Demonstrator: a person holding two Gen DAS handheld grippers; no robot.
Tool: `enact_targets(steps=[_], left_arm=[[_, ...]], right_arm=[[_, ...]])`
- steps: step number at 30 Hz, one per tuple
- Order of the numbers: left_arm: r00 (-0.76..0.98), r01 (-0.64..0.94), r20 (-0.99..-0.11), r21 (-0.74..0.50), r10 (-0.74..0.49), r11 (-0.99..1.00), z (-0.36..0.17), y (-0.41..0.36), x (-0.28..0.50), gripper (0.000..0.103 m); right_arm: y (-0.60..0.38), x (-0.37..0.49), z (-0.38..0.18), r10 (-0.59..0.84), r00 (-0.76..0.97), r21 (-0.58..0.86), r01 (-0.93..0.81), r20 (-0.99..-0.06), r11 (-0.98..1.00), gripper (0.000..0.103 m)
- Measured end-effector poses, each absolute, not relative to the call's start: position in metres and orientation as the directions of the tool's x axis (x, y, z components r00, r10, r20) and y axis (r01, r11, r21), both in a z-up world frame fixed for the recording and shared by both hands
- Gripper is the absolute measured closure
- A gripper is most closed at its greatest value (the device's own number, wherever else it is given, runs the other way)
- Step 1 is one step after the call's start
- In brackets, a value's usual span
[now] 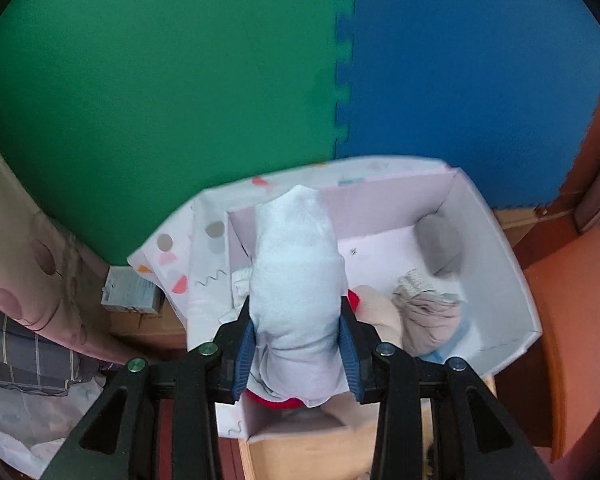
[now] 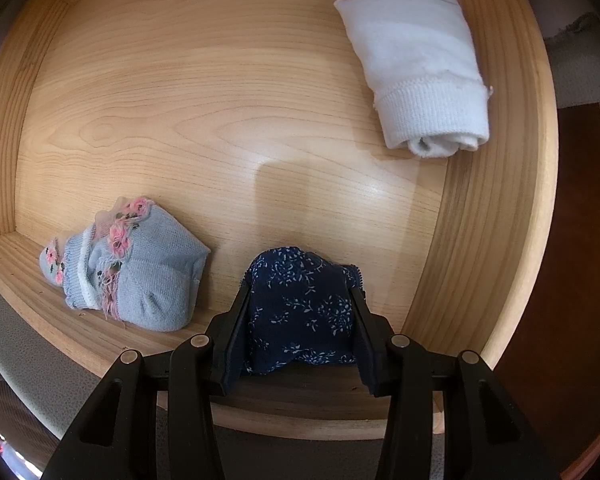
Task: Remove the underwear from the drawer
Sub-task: 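Carry the light blue garment with the left gripper into the white box, then open the left gripper to release the light blue garment in the box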
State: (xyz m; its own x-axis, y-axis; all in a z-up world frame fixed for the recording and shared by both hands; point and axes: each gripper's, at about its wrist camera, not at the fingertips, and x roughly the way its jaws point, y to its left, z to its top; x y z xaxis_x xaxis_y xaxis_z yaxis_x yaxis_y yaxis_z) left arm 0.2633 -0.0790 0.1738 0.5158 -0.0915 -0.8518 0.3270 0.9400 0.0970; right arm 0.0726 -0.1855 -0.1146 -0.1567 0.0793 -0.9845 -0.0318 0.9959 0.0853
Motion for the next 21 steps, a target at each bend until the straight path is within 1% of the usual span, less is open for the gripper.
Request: enact_targets(steps=[4, 7, 12, 15, 20, 21], left_arm=[[0.472, 0.335, -0.880, 0.127, -0.049, 0.934, 0.132, -0.090, 0.276, 0.065], [0.460, 0.329, -0.888, 0.140, -0.029, 0.934, 0.111, -0.092, 0.282, 0.062], [0.458, 0.317, -0.888, 0.116, -0.045, 0.941, 0.106, -0.090, 0.287, 0.060], [0.464, 0.326, -0.885, 0.134, -0.035, 0.936, 0.109, -0.093, 0.284, 0.057], [0.477, 0.330, -0.879, 0.148, -0.030, 0.932, 0.115, -0.096, 0.279, 0.055], [0.478, 0.333, -0.878, 0.148, -0.032, 0.931, 0.116, -0.096, 0.277, 0.053]], right_arm=[[-0.185, 0.072, -0.114, 0.082, -0.155, 0.088, -0.034, -0.985, 0.996, 0.060], [-0.186, 0.072, -0.113, 0.087, -0.157, 0.094, -0.034, -0.984, 0.995, 0.060], [-0.187, 0.072, -0.114, 0.086, -0.158, 0.093, -0.033, -0.984, 0.995, 0.060], [-0.187, 0.072, -0.114, 0.087, -0.158, 0.093, -0.033, -0.984, 0.995, 0.059], [-0.187, 0.072, -0.114, 0.085, -0.158, 0.091, -0.032, -0.984, 0.995, 0.059], [-0.187, 0.072, -0.114, 0.086, -0.158, 0.092, -0.033, -0.984, 0.995, 0.059]])
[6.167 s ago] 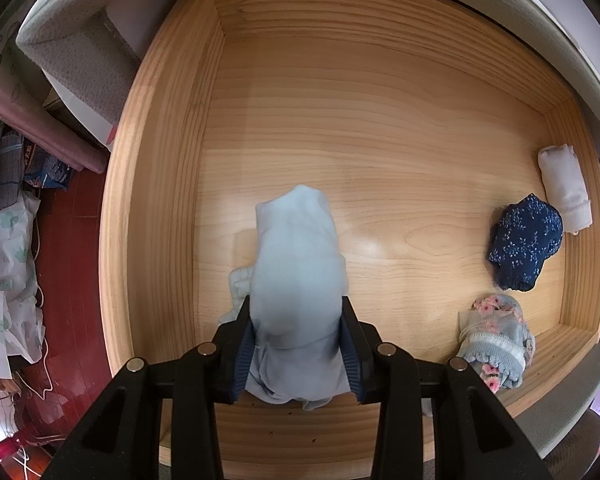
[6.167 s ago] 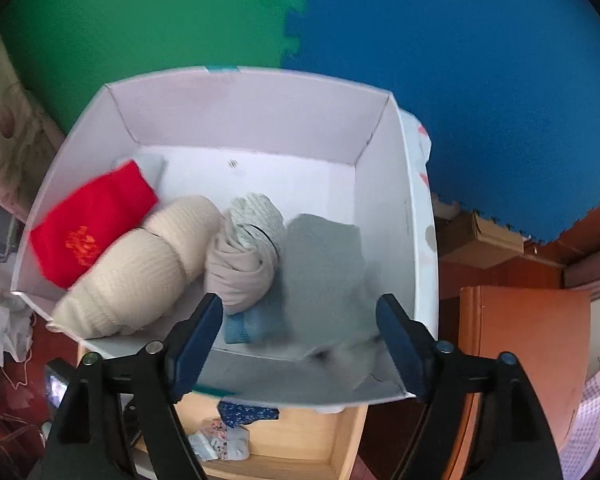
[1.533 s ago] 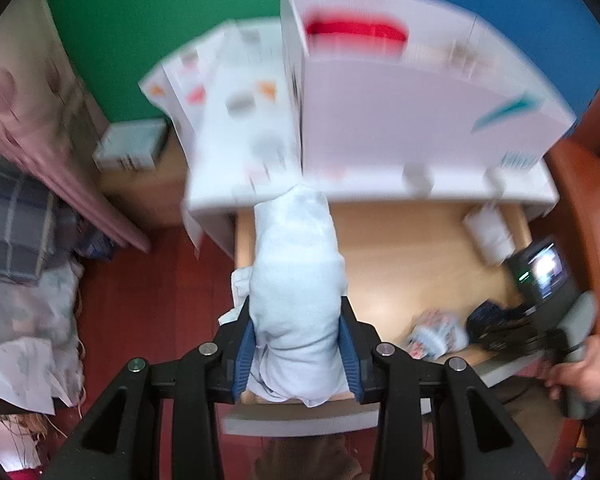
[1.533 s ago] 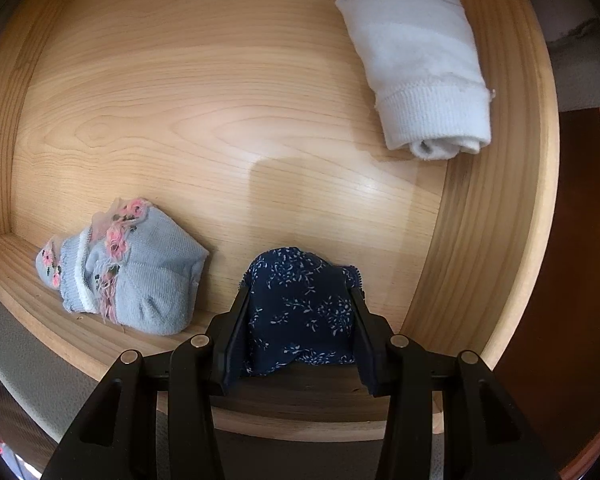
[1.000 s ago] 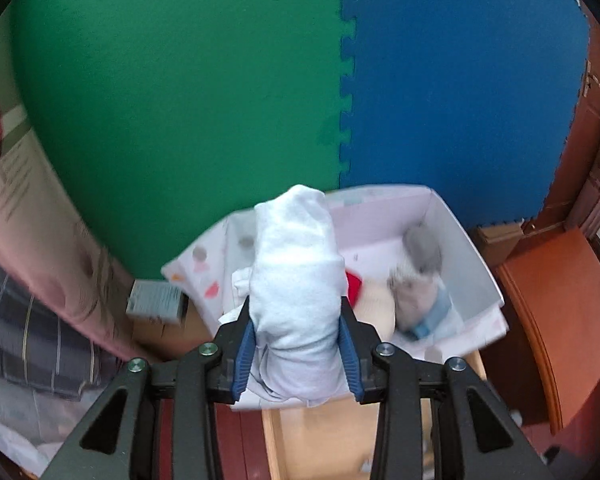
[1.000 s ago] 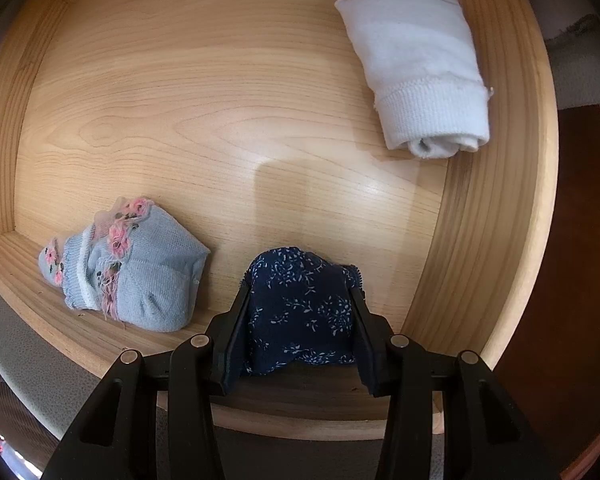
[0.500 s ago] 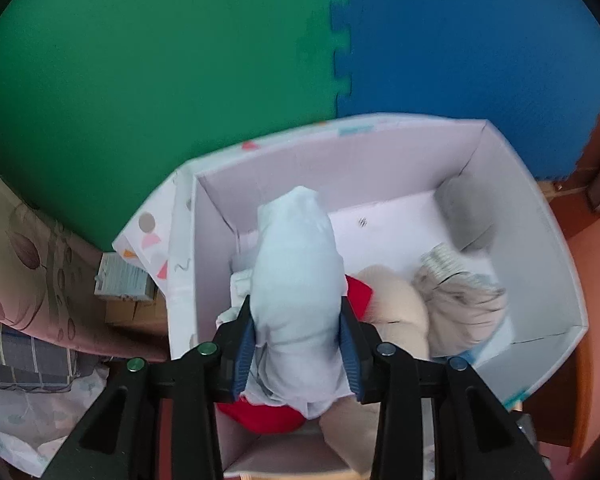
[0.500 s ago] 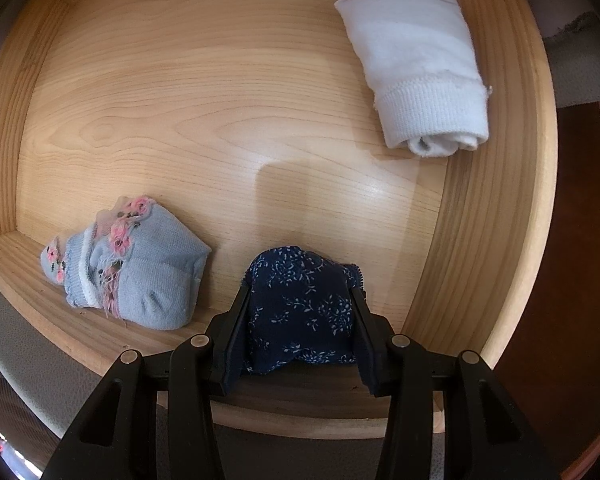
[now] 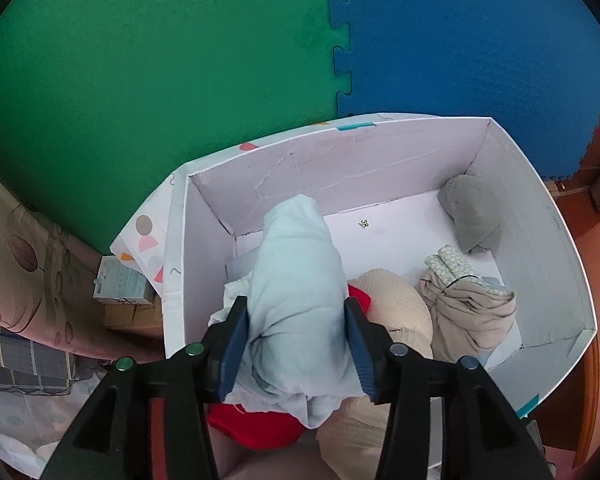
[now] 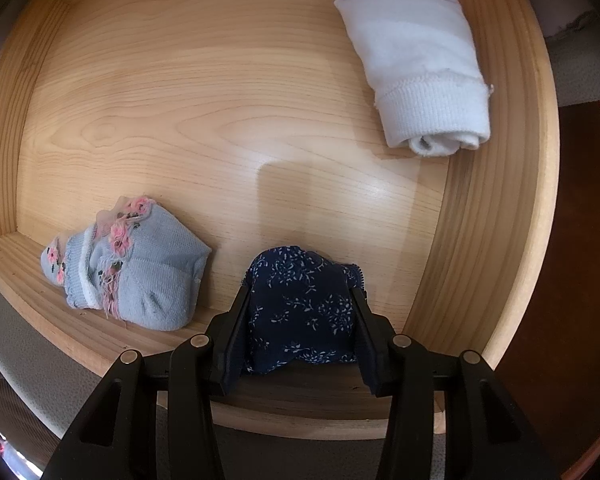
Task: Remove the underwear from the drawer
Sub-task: 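Open the left gripper to release the light blue garment in the box, then withdraw the left gripper from the box back over the drawer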
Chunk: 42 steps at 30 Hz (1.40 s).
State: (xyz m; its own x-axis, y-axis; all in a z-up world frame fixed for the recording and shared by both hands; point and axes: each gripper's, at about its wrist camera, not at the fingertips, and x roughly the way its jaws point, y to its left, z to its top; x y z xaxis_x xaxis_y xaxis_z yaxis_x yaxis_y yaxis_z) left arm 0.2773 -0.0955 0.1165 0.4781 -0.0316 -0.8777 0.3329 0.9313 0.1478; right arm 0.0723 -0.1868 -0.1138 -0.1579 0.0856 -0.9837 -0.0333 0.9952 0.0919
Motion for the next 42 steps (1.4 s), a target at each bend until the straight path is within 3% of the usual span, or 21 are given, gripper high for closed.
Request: enact_targets(steps=[25, 36, 42], left_arm=[[0.603, 0.363, -0.796, 0.213, -0.054, 0.907, 0.157, -0.057, 0.166, 0.051], [0.647, 0.273, -0.762, 0.252, 0.017, 0.929, 0.109, -0.026, 0.097, 0.051], [0.543, 0.253, -0.839, 0.175, 0.009, 0.951, 0.050, -0.012, 0.084, 0.051]], right_arm=[[-0.187, 0.079, -0.118, 0.078, -0.166, 0.084, -0.027, -0.983, 0.996, 0.058], [-0.185, 0.080, -0.119, 0.073, -0.166, 0.079, -0.027, -0.983, 0.997, 0.058], [-0.184, 0.080, -0.119, 0.071, -0.165, 0.076, -0.026, -0.984, 0.997, 0.058]])
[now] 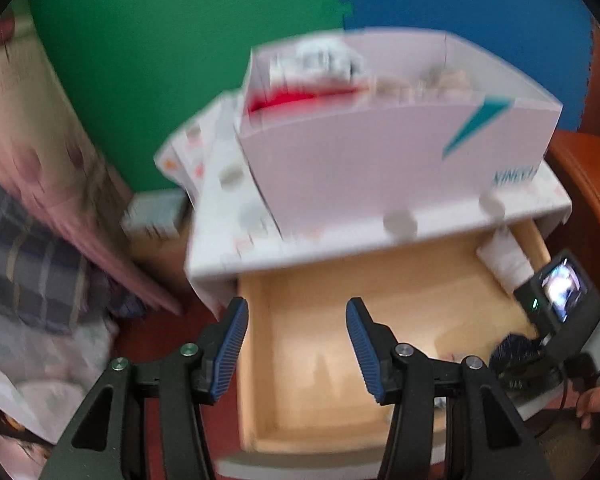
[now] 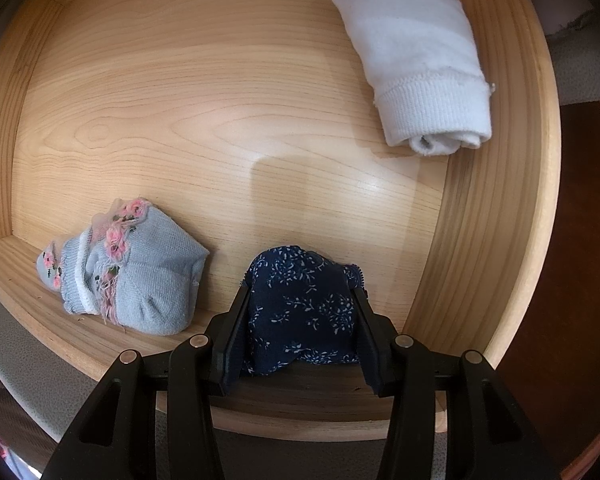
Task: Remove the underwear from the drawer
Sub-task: 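Withdraw the left gripper from the box back over the drawer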
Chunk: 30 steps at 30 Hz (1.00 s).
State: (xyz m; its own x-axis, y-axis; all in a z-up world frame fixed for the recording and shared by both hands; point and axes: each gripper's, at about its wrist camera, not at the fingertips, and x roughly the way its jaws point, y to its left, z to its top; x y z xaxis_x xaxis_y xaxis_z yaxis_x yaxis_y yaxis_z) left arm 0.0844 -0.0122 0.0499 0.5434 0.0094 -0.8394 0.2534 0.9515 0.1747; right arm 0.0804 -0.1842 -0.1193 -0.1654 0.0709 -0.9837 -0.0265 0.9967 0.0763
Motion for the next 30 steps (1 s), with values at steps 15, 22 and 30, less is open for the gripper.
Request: enact_targets(steps=[15, 22, 30], left_arm=[[0.437, 0.199, -0.899, 0.098, 0.001, 0.975, -0.028, 0.005, 0.071, 0.051], [0.429, 0.166, -0.903, 0.098, 0.017, 0.981, -0.031, 0.008, 0.075, 0.051], [0.440, 0.166, -0.898, 0.072, -0.009, 0.984, -0.029, 0.013, 0.073, 0.051]], right_arm=[[-0.186, 0.081, -0.119, 0.066, -0.160, 0.072, -0.030, -0.985, 0.997, 0.059], [-0.182, 0.081, -0.112, 0.056, -0.127, 0.062, -0.043, -0.990, 0.997, 0.061], [-0.193, 0.074, -0.094, 0.067, -0.032, 0.068, -0.009, -0.997, 0.998, 0.064]])
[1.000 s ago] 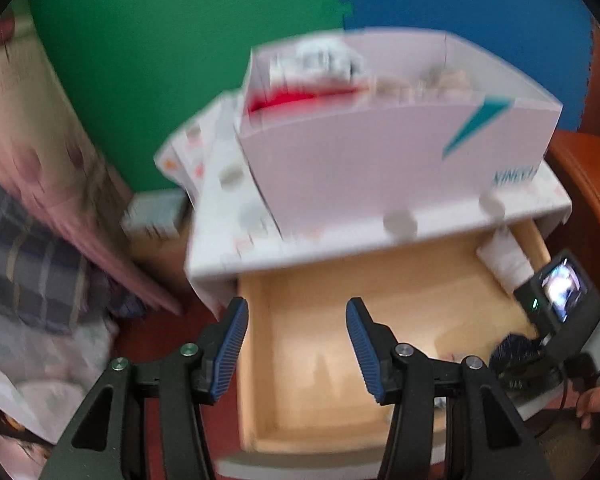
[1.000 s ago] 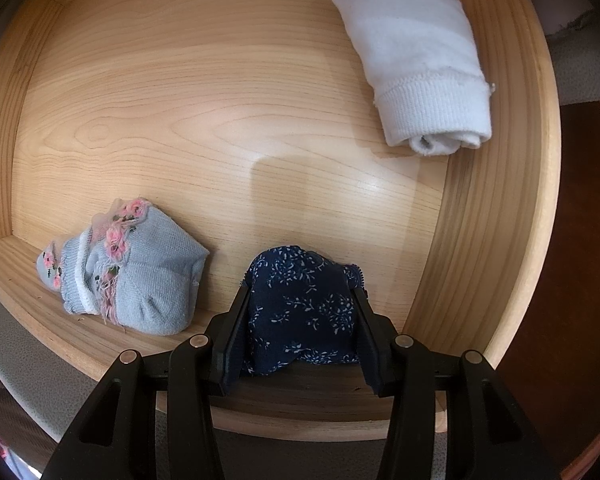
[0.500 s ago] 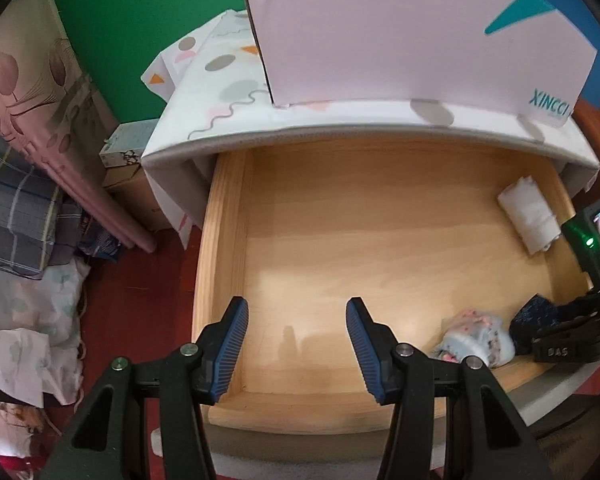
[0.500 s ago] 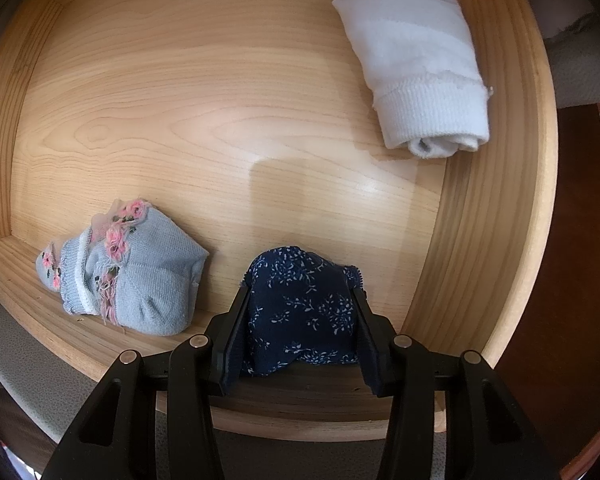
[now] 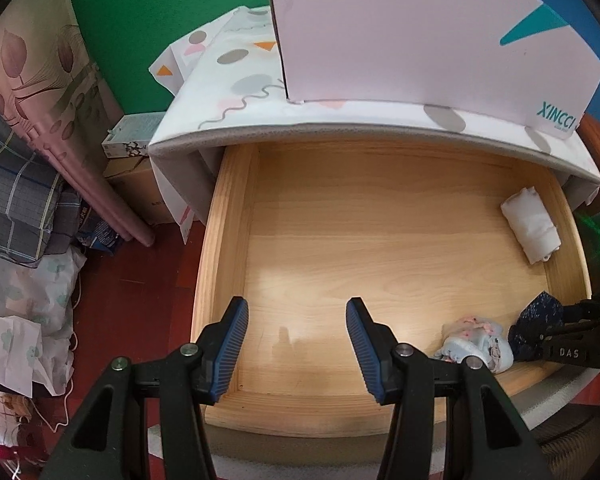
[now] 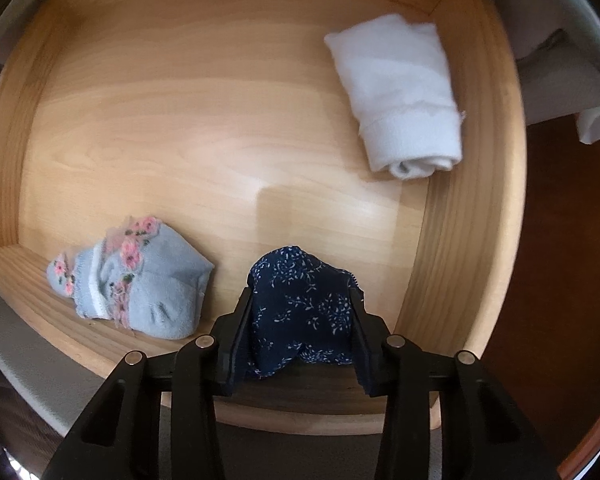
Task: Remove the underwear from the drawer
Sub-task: 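Withdraw the left gripper from the box back over the drawer, then lift the navy floral garment with the right gripper toward the white box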
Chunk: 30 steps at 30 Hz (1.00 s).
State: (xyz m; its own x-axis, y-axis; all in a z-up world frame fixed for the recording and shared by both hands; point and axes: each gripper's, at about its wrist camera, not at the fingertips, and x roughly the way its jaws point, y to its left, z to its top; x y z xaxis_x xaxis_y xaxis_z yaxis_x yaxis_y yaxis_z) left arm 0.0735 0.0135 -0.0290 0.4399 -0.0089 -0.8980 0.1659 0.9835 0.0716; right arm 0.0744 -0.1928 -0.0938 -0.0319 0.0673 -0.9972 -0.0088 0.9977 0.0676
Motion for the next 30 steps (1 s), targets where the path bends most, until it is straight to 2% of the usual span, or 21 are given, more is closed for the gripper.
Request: enact_targets(steps=[11, 20, 30], left_arm=[[0.481, 0.124, -0.875, 0.020, -0.043, 0.992, -0.019, 0.030, 0.071, 0.051], [0.496, 0.106, -0.867, 0.012, -0.042, 0.994, -0.017, 0.032, 0.070, 0.051], [0.500, 0.080, -0.865, 0.006, -0.036, 0.997, -0.016, 0.037, 0.071, 0.051]], right_arm=[[-0.219, 0.063, -0.045, 0.133, 0.140, 0.144, 0.074, -0.981, 0.987, 0.065], [-0.236, 0.070, 0.061, 0.178, 0.319, 0.190, 0.005, -0.931, 0.982, 0.065], [-0.235, 0.090, 0.173, 0.157, 0.480, 0.151, -0.051, -0.863, 0.987, 0.065]])
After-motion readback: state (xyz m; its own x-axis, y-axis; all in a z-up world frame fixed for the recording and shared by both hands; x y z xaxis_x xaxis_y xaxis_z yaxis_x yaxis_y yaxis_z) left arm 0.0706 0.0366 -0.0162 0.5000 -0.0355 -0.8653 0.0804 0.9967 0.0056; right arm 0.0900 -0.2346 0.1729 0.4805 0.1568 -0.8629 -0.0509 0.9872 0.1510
